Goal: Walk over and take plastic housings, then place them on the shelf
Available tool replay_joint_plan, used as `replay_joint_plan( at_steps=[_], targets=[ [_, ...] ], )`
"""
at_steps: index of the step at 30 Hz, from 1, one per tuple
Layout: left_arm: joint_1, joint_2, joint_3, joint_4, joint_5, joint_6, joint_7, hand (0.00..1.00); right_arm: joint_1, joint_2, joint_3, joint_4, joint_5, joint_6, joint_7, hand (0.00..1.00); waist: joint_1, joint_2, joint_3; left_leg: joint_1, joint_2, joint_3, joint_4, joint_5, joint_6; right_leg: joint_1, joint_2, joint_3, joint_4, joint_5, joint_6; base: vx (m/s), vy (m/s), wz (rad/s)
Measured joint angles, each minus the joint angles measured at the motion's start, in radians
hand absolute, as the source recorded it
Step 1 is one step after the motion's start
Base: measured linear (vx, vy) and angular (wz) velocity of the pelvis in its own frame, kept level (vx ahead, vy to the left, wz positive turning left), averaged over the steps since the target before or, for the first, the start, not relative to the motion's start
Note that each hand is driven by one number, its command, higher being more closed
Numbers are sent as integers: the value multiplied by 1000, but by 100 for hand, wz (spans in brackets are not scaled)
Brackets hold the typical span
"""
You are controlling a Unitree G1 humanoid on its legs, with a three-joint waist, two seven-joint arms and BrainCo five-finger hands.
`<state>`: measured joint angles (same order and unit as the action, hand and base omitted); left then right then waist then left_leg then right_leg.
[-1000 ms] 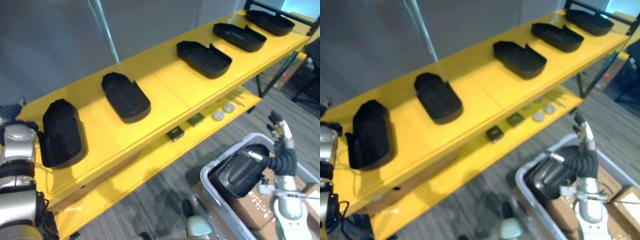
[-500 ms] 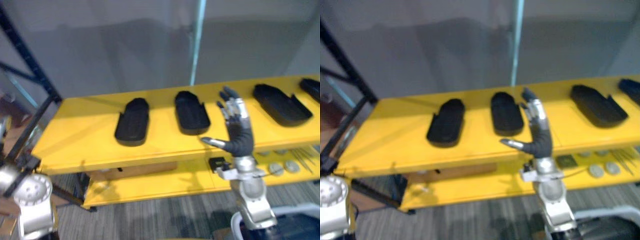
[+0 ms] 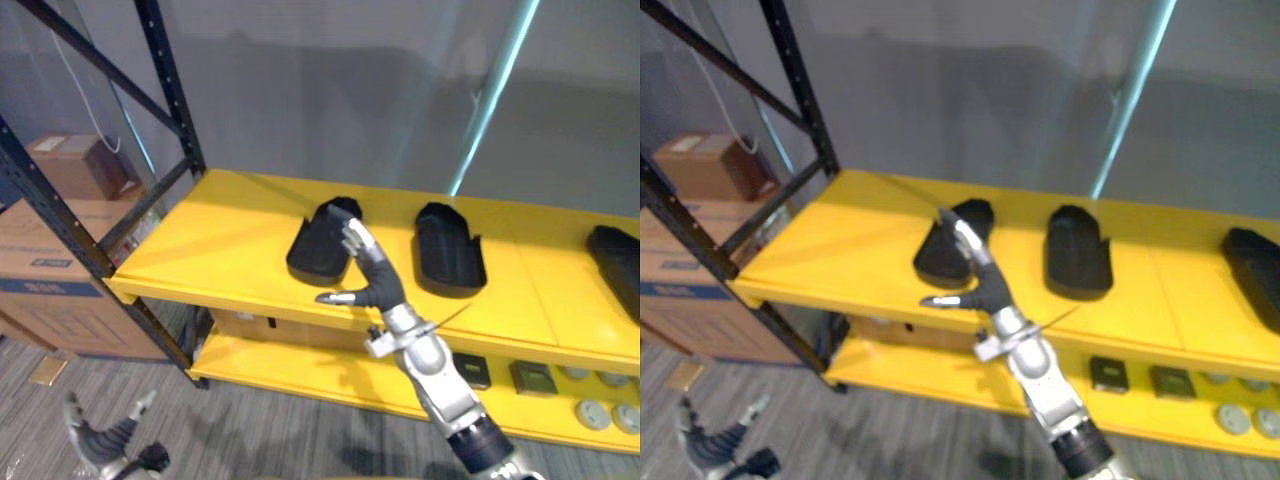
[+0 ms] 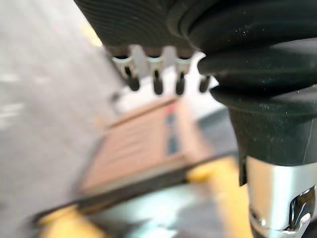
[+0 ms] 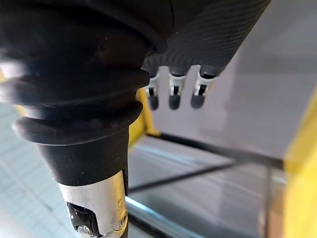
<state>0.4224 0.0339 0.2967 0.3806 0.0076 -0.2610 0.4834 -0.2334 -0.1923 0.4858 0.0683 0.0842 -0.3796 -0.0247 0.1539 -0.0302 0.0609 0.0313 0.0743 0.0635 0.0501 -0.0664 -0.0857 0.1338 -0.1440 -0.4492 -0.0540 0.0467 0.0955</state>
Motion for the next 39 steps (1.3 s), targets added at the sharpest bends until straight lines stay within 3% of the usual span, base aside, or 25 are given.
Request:
replay_joint_plan(
  at_steps=[4,13,21,27,31,39],
  targets=[
    [-20,-5,-64,205,10,-6,-37,0,-44,25,45,102,0,27,11,0,2,1,50,-18,3,2,33,-11,5,-12,-1,3,17,-4,-6,7,4,1],
    [-22,-1,-77,314,-3,-34,-65,0,-78,44,52,155,0,80,72,0,23,21,116,-54,5,-4,91,-37,12,-34,-15,2,74,-35,-6,-45,28,1],
    [-33,2,-80,360,-10,-50,-75,0,-146,49,57,208,-2,104,62,0,34,13,150,-69,1,-30,106,-35,11,-48,-27,-21,116,-56,1,6,12,9],
    [-70,9,-89,341,-11,-64,-91,0,-214,53,-8,296,-33,120,-16,0,47,24,181,-101,-5,-64,139,-37,13,-63,-40,-49,163,-79,3,-35,10,17],
    [-71,27,-122,312,-14,-61,-107,0,-280,66,-94,348,-60,122,-99,0,52,32,244,-102,-9,-76,164,-39,16,-66,-54,-54,214,-102,3,-50,7,7],
    [-72,39,-124,307,-49,-36,-107,0,-314,56,-133,378,-59,122,-109,0,50,47,274,-120,-15,-57,208,-51,29,-102,-84,-41,294,-132,3,-47,14,-3]
  ],
)
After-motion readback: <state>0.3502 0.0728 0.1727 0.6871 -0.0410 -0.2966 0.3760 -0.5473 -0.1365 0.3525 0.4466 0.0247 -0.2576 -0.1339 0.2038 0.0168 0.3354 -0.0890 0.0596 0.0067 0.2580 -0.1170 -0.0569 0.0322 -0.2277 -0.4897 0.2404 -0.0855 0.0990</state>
